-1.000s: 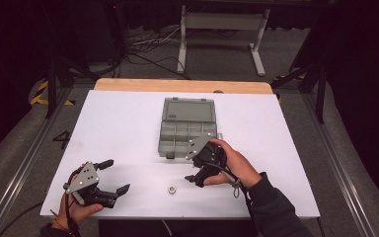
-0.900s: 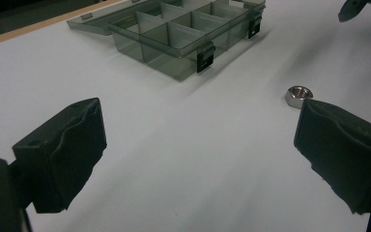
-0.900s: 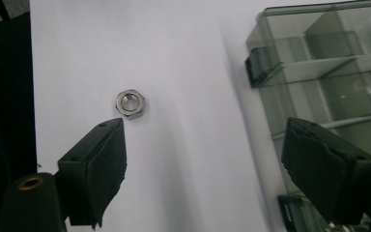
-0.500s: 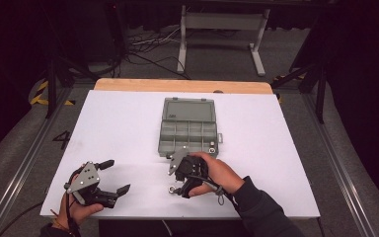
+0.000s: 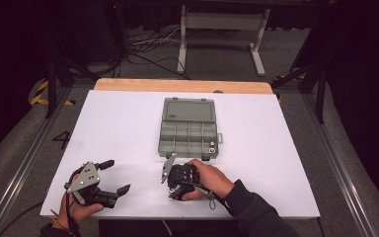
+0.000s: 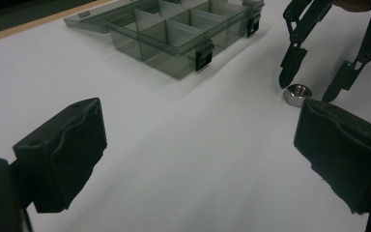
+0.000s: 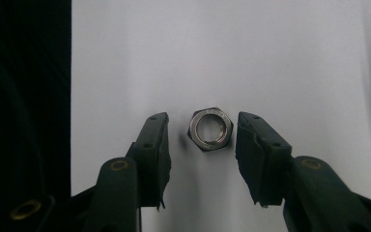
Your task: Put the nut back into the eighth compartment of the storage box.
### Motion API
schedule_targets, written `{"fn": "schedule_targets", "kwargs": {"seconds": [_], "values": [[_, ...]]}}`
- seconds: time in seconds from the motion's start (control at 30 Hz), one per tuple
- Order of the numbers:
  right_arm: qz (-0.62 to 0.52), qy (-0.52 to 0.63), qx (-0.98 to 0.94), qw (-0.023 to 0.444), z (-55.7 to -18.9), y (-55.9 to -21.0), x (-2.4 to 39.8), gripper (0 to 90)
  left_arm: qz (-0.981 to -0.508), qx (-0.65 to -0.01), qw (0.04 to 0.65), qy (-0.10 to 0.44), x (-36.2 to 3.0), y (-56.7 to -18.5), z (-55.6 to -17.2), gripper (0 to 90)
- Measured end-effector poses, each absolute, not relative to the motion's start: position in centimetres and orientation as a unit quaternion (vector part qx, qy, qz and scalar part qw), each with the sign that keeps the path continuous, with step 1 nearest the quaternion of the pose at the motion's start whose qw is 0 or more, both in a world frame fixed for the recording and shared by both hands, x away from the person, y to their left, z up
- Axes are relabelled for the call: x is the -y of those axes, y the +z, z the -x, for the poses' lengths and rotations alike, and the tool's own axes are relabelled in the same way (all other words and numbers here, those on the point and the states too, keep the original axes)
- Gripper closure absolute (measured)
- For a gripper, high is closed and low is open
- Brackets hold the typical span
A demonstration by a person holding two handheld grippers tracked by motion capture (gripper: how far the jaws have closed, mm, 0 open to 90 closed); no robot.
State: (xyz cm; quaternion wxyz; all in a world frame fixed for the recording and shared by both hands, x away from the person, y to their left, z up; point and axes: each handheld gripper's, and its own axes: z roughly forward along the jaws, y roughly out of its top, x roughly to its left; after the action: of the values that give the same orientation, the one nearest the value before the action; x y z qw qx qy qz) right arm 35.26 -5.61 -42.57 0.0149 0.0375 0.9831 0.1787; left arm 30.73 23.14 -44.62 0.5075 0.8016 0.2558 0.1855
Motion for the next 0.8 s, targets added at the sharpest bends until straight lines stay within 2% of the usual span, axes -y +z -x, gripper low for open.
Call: {"fn": "schedule_targets", "kwargs": {"seconds": [0.13,0.5,0.8], "values": [[-0.039,0.172,-0.984,0.018,-35.29,-42.92,5.36,58.1,-0.802,-0.256,0.507,0.185,-23.15,-44.64,-30.75,5.1],[-0.043,0.183,-0.982,0.015,-35.46,-42.95,5.39,70.4,-0.803,-0.257,0.505,0.183,-23.08,-44.7,-30.8,5.2],[-0.035,0.181,-0.983,0.015,-35.53,-42.88,5.65,70.5,-0.802,-0.256,0.507,0.185,-23.15,-44.65,-30.78,5.2]]}}
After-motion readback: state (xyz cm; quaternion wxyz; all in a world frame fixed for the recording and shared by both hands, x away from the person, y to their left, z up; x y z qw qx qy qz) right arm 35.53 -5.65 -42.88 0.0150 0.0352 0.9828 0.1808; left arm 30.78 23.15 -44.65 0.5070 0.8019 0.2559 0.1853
